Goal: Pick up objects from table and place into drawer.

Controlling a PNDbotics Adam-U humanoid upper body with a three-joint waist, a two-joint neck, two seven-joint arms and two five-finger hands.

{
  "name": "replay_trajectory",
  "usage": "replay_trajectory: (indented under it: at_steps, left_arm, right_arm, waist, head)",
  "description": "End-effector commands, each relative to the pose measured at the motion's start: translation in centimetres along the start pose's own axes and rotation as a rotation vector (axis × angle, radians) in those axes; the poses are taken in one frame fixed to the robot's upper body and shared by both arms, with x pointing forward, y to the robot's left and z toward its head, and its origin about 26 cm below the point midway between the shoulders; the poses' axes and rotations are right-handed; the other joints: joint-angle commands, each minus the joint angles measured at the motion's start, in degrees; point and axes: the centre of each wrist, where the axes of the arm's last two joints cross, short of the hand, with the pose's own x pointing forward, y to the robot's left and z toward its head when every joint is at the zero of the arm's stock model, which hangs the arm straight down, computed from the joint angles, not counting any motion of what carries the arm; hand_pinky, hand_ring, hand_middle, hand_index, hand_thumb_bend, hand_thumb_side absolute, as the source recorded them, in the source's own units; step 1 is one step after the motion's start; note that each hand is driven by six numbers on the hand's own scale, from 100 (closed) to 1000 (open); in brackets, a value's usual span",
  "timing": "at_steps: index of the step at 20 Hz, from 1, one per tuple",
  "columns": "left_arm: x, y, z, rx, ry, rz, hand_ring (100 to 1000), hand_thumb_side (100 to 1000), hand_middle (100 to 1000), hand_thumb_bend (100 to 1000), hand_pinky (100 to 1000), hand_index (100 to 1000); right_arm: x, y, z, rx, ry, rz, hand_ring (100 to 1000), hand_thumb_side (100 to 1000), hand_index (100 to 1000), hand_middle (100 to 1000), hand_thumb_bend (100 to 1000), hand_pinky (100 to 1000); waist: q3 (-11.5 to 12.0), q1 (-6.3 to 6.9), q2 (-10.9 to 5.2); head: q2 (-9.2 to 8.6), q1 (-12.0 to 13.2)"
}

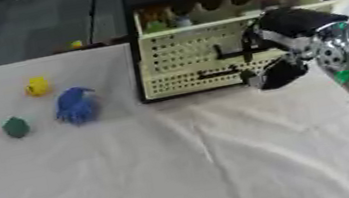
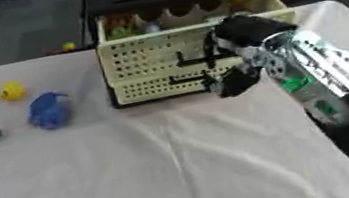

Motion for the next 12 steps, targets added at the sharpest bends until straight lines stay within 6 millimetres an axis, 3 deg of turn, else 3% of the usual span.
replay_trajectory:
  at_steps: [1,10,12]
  left_arm:
    - [0.42,1.08,-0.61,0.033,-0.029,-0.021,791,989,850,263,713,961]
    - [0.38,1.05,-0.56,0.039,-0.025,-0.016,791,989,849,261,712,961]
    - [0.38,1.02,-0.54,0.038,-0.024,-0.015,791,990,849,260,712,961]
  right_arm:
    - [0.34,-1.38,1.92,-0.053,-0.012,0.018,100,266,539,100,287,100]
    - [0.82,-1.05,2.83,-0.085,-0.023,0.034,100,283,542,100,281,100]
    - [0.82,-0.96,2.82,-0.091,-0.019,0.039,100,291,608,100,290,100]
  waist:
    - [-0.2,0.28,-0.89]
    - [-0.4,0.41,-0.76]
    - [-0.5,0.42,-0.76]
  head:
    - [-0.34,0.3]
    - [-0.59,0.4]
    - [-0.65,0.4]
